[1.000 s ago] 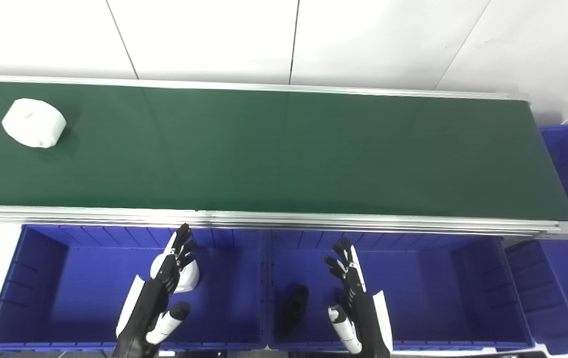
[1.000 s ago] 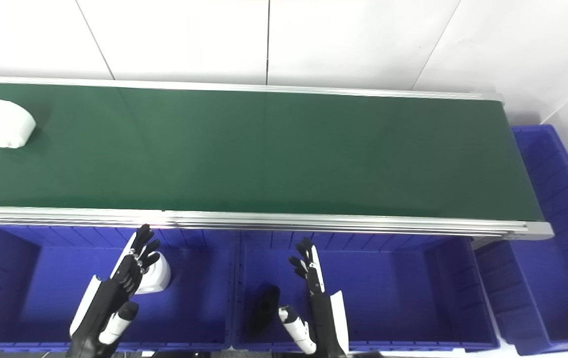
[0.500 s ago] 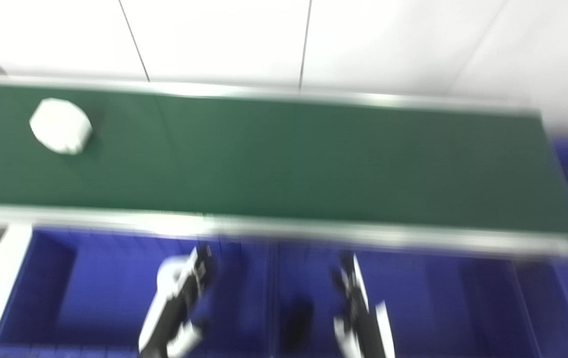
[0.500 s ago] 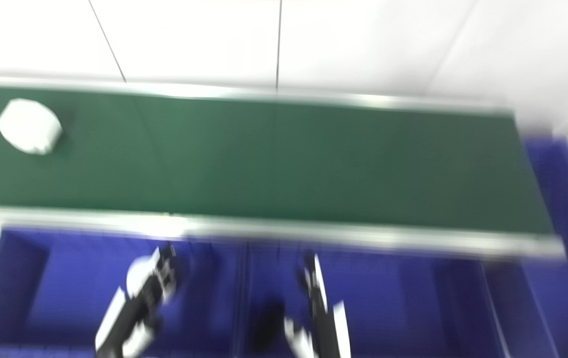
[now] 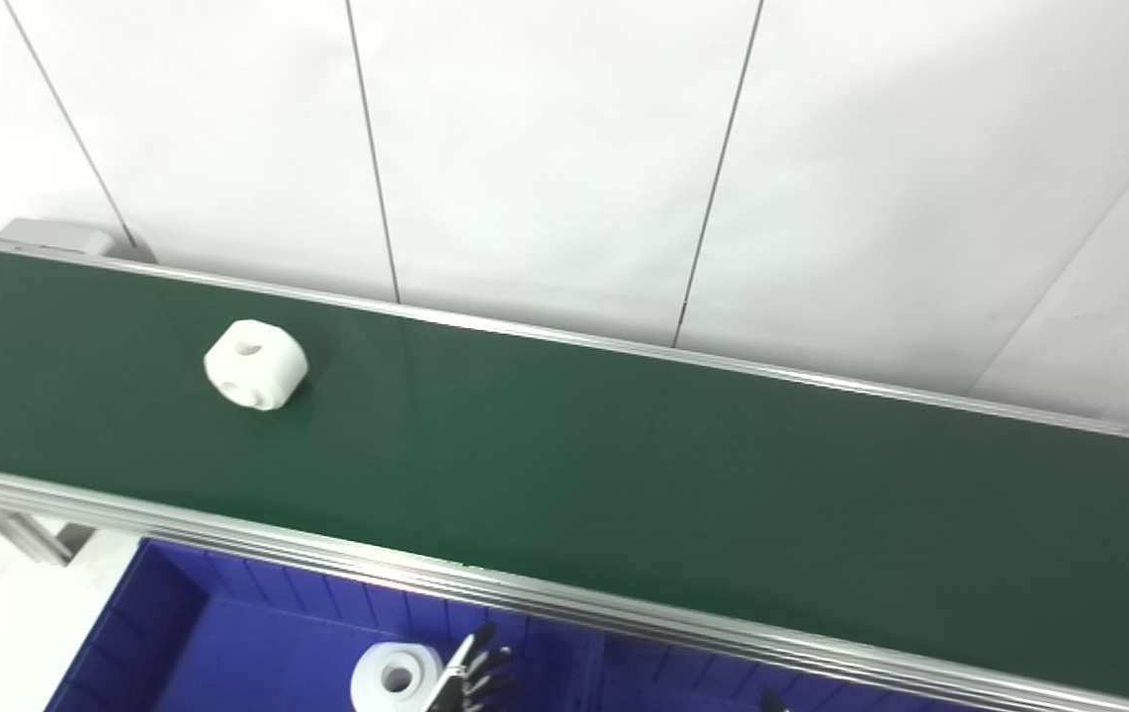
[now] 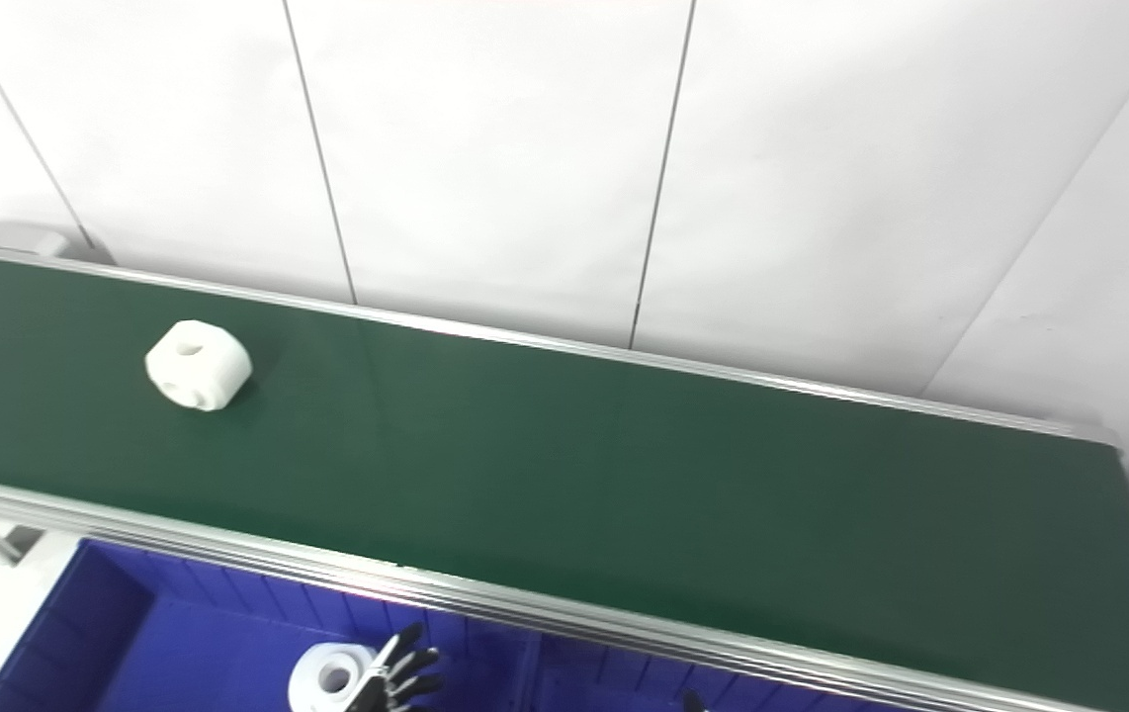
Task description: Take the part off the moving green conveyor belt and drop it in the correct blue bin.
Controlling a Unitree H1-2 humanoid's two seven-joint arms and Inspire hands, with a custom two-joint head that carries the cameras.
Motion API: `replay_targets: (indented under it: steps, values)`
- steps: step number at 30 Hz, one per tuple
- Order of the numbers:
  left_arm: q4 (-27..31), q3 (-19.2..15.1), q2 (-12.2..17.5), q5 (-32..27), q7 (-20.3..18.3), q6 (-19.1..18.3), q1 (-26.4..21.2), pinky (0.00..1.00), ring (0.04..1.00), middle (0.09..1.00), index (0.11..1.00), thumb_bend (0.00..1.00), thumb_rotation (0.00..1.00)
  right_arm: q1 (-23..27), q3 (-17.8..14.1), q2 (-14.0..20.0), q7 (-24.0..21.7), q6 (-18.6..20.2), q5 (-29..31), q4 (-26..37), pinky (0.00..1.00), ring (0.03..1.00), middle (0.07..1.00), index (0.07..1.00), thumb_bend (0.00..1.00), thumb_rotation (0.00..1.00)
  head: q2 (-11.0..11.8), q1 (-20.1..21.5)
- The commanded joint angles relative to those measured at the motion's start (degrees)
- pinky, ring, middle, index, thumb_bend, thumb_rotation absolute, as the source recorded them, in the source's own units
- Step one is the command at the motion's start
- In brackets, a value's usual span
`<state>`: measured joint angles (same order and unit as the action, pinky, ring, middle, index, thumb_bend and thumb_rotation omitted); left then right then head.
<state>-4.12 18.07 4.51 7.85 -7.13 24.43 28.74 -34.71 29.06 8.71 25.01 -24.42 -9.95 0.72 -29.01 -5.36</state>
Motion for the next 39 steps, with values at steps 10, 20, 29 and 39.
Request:
replay_targets:
  steps: [10,20,29,39]
  values:
    - [-1.3,0.9,-0.6,-2.9,-0.1,2.4,-1.6,0.82,0.889,0.958,1.0,0.86,0.84,0.8,-0.2,0.8,-2.4,-2.5,2.4,-0.2,1.0,1.0,1.0,1.0,0.87,0.97,-0.2,-2.3]
    - [15.8,3.3,2.2,0.1,4.1,2.5,-0.1,0.66,0.779,0.858,0.998,0.92,0.77,2.8,-0.3,0.2,-2.8,-2.5,2.6,-2.7,1.0,1.0,1.0,1.0,0.87,0.97,0.4,-3.0]
    - [33.1,-3.2,5.9,0.1,1.7,-0.4,-9.5,0.59,0.742,0.798,0.819,1.0,0.36,2.7,-1.6,-0.3,-4.9,-2.5,3.7,-2.2,1.0,0.994,1.0,1.0,0.83,0.95,-0.4,-3.8]
    - [35.3,-14.9,18.9,1.7,-5.9,-9.9,-31.8,0.73,0.873,0.918,0.843,1.0,0.23,2.9,-3.6,-1.6,-8.7,-2.5,5.7,-2.6,1.0,1.0,1.0,1.0,0.85,0.92,-0.1,-4.2]
